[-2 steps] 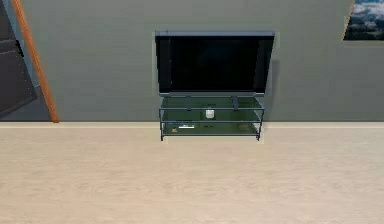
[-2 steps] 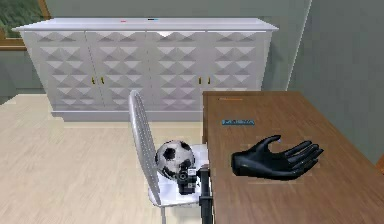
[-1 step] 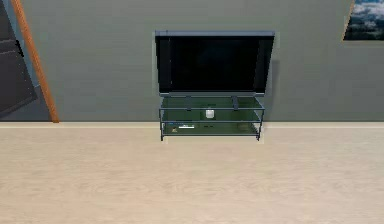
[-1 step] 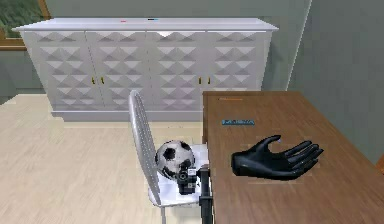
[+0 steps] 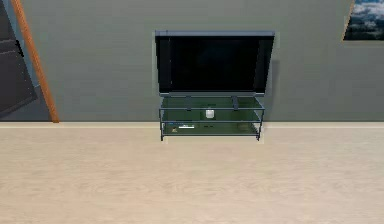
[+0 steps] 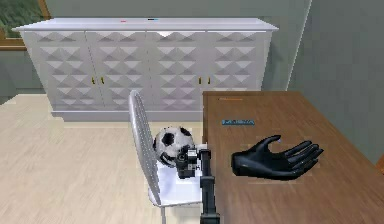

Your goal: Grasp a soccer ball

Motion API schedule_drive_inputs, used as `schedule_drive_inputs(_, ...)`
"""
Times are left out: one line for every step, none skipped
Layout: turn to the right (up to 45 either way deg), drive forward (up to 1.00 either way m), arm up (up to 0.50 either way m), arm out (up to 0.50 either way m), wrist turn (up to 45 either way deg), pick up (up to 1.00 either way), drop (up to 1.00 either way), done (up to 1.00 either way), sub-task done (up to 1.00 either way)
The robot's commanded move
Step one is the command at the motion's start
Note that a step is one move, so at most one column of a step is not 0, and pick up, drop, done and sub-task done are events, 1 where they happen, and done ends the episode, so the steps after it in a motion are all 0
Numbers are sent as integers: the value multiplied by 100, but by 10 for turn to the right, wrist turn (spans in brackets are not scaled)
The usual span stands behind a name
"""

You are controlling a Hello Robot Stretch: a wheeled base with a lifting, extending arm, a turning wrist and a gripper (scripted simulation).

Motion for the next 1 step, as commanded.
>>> schedule_drive_inputs(0,0,0,0,0,0,0,100,0)
